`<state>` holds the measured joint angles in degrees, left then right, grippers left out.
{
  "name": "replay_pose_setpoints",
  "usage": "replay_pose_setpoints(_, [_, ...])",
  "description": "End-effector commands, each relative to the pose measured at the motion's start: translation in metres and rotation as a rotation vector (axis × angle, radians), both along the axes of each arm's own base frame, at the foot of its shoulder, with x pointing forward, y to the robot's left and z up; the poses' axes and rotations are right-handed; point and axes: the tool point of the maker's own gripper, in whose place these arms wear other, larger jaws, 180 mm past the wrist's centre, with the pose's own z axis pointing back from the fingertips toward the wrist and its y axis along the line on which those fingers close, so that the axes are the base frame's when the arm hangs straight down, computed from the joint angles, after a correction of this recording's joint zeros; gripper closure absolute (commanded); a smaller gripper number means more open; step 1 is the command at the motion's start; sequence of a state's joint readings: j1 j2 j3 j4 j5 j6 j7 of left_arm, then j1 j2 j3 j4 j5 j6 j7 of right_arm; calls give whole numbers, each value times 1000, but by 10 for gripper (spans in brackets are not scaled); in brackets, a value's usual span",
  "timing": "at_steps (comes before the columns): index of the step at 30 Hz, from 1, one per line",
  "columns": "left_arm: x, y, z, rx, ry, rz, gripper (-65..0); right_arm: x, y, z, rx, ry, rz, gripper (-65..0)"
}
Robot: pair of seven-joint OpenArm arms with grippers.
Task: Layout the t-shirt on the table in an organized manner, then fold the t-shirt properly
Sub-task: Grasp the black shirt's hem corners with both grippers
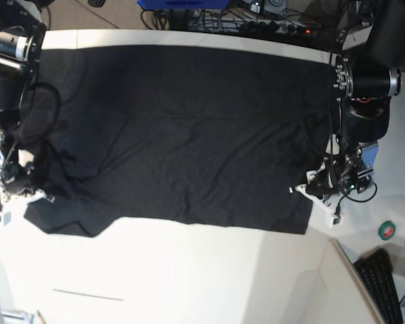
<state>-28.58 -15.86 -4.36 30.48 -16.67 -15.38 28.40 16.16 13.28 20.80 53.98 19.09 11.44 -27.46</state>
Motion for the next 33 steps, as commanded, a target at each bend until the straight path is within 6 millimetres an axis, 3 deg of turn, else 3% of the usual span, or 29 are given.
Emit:
replay_pose_setpoints(1, [9,3,13,8,-22,-9,0,16,-12,23,-23,-68,-12,0])
replay_pose_setpoints(6, [2,-1,35,31,-5,-53,0,16,-11,23,-24,-67,-9,0])
replay_pose_setpoints(12, [-33,13,50,66,63,25,0,14,-12,20,-24,-62,-12,0])
replay_pose_setpoints(18, [-67,6,51,92,144,-19,0,14,-11,20,-24,-61,-9,0])
replay_pose_setpoints(23, [-81,6,47,89,207,-20,-8,14,-11,20,-24,-61,-9,0])
replay_pose_setpoints(26, [-83,17,56,88,177,18,-313,14,-12,20,-24,-62,-12,0])
replay_pose_setpoints(28, [-78,19,66,96,144,22,-456,14,-13,21,-25,-62,-12,0])
replay_pose_setpoints(30, [-73,20,73,106,121,20,-525,14,-13,21,-25,-62,-13,0])
replay_pose_setpoints(33, [-57,23,85,111,92,26,-523,14,-13,21,-25,-62,-12,0])
